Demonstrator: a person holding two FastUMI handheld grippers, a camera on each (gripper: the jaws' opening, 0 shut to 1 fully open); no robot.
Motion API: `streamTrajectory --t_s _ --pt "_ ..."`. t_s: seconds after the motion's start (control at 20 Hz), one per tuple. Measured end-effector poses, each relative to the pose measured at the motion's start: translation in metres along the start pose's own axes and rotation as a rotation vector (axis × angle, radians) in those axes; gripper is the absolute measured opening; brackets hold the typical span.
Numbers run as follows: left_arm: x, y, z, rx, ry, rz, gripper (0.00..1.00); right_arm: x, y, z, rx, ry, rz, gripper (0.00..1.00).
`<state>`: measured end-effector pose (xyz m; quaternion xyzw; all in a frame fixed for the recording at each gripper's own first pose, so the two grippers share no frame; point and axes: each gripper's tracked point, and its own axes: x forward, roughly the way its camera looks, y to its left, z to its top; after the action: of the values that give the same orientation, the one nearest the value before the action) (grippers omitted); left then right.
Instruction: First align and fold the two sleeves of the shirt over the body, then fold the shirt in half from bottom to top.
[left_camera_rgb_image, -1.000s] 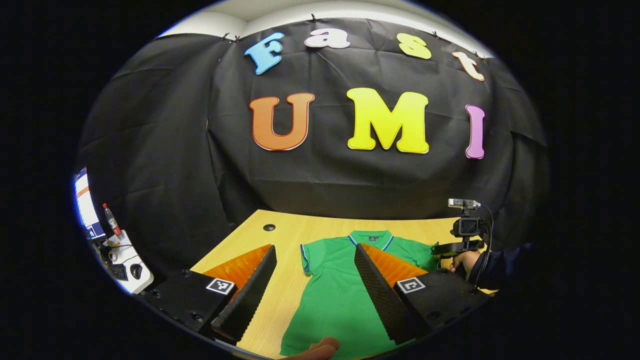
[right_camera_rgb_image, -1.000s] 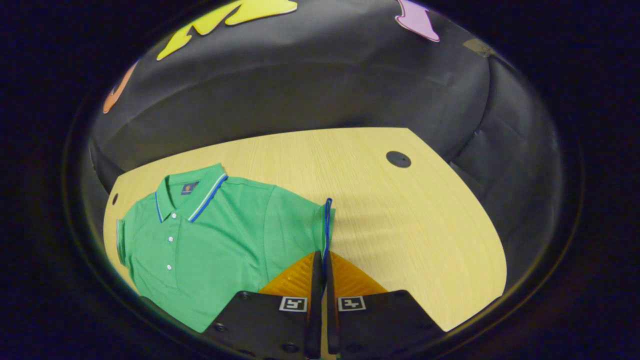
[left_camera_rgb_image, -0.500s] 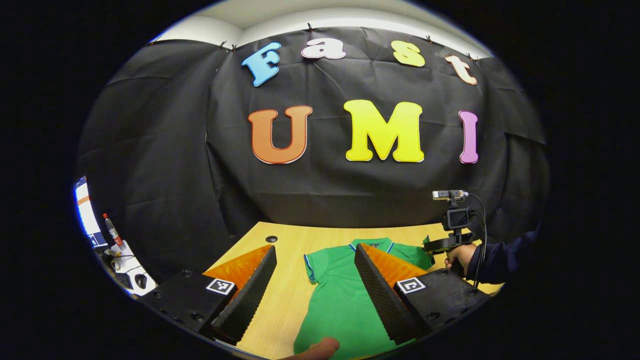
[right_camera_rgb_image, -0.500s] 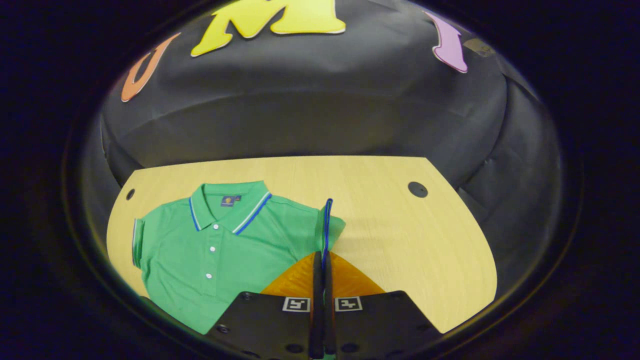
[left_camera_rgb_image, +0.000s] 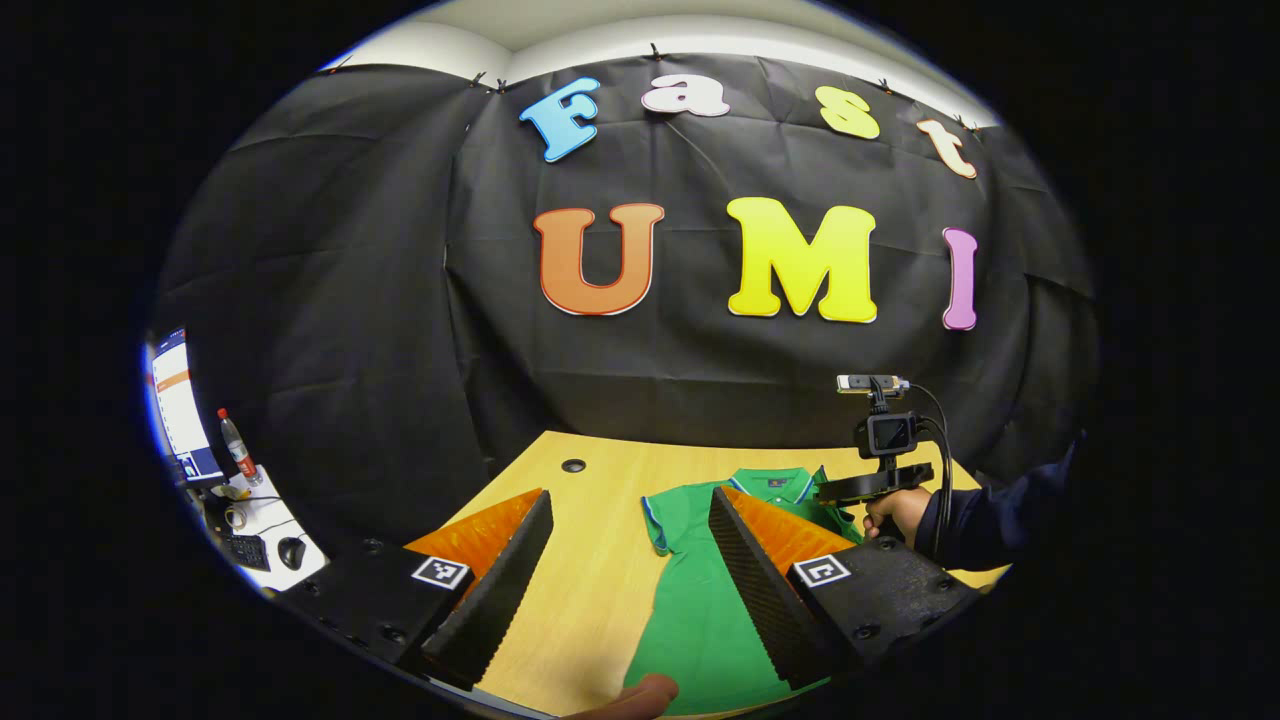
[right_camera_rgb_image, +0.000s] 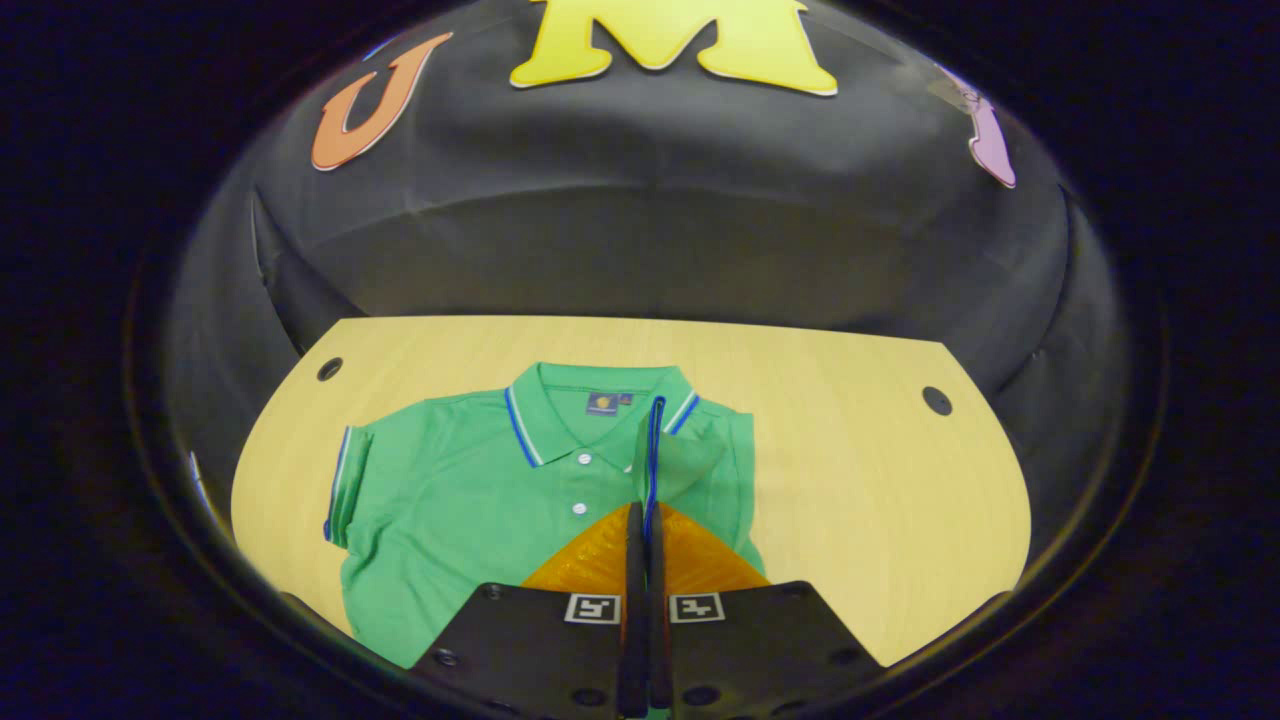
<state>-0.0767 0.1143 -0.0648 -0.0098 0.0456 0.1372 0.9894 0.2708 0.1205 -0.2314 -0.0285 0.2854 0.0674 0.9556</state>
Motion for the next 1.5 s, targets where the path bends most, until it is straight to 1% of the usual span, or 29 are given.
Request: streamTrajectory --t_s 0.15,0.25,0.3,0.35,0.4,0.45,0.6,0.75,0.85,0.95,1.0,1.1,1.15,1.25,1.3,1.35,1.45,1.5 --pt "-0.003 0.016 -0.001 0.007 -0.007 0.022 1.0 0.007 0.016 -0.01 -0.011 0.022 -0.003 0.03" --pt "-0.004 0.023 -0.005 0.0 -0.003 0.028 1.0 0.01 0.03 -0.015 -0.014 0.036 0.016 0.03" --pt "-0.004 0.026 -0.008 -0.005 0.004 0.031 1.0 0.011 0.034 -0.018 -0.02 0.038 0.021 0.0" --pt "-0.003 0.03 -0.012 -0.012 0.015 0.035 1.0 0.013 0.042 -0.02 -0.028 0.04 0.032 0.03" --pt "-0.004 0.034 -0.015 -0.018 0.027 0.04 1.0 0.015 0.049 -0.021 -0.042 0.04 0.044 0.0" --pt "-0.003 0.038 -0.018 -0.026 0.033 0.047 1.0 0.017 0.054 -0.023 -0.052 0.043 0.048 0.03" --pt "0.0 0.04 -0.023 -0.04 0.055 0.048 1.0 0.02 0.064 -0.027 -0.107 0.046 0.06 0.04" --pt "0.002 0.043 -0.034 -0.054 0.084 0.031 1.0 0.019 0.061 -0.026 -0.101 0.047 0.039 0.07" --pt "0.006 0.046 -0.038 -0.05 0.096 0.028 1.0 0.016 0.052 -0.025 -0.09 0.05 0.006 0.13" --pt "0.011 0.047 -0.037 -0.053 0.113 0.036 1.0 0.008 0.042 -0.021 -0.081 0.044 -0.028 0.33" --pt "0.015 0.046 -0.034 -0.06 0.112 0.035 1.0 0.002 0.043 -0.017 -0.082 0.031 -0.014 0.46" --pt "0.023 0.042 -0.028 -0.06 0.11 0.038 1.0 -0.009 0.045 -0.012 -0.088 0.02 0.024 0.63" --pt "0.027 0.04 -0.026 -0.052 0.11 0.036 1.0 -0.015 0.044 -0.009 -0.09 0.012 0.035 0.76" --pt "0.039 0.034 -0.023 -0.056 0.106 0.007 1.0 -0.034 0.039 0.0 -0.07 -0.011 0.055 0.8" --pt "0.048 0.029 -0.022 -0.068 0.105 -0.01 1.0 -0.045 0.033 0.006 -0.054 -0.031 0.054 0.85" --pt "0.058 0.023 -0.023 -0.078 0.109 -0.029 1.0 -0.057 0.023 0.014 -0.037 -0.054 0.048 0.85" --pt "0.086 0.016 -0.029 -0.099 0.134 -0.046 1.0 -0.084 0.002 0.027 -0.019 -0.108 0.032 1.0" --pt "0.103 0.01 -0.031 -0.11 0.142 -0.055 1.0 -0.099 -0.009 0.032 -0.015 -0.131 0.025 0.99"
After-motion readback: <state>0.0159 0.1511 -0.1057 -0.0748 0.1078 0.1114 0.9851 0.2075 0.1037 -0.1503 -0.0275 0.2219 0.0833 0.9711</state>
